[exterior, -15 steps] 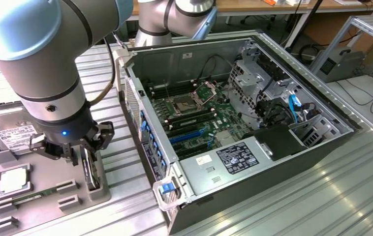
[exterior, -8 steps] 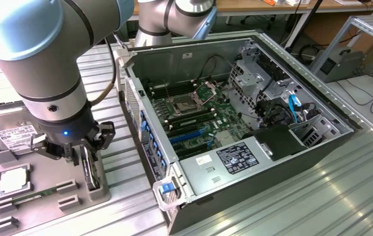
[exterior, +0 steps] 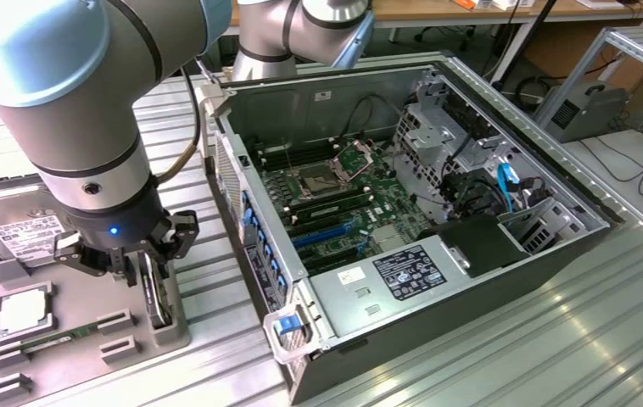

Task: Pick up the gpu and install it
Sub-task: 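Pick up the gpu and move the gpu toward the slot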

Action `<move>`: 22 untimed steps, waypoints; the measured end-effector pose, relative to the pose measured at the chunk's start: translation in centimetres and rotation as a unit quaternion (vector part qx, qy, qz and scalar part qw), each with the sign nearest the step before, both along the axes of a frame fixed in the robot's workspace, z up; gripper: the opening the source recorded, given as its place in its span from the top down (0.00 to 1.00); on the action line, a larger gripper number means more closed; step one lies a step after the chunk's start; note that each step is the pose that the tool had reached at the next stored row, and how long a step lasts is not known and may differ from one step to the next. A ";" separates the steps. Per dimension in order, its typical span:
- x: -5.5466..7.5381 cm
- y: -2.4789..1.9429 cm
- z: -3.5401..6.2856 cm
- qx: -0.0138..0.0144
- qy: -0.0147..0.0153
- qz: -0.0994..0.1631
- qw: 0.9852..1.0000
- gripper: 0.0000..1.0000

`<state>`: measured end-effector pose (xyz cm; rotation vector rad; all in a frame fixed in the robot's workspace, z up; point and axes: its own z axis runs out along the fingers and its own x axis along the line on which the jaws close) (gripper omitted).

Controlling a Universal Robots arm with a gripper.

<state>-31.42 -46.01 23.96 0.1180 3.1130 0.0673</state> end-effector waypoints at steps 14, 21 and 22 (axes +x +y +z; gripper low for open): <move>0.0 0.00 0.00 0.000 0.000 0.000 1.000 0.59; 0.0 0.00 0.00 0.000 0.000 0.000 1.000 0.66; 0.1 0.00 0.00 0.000 0.000 0.000 1.000 0.66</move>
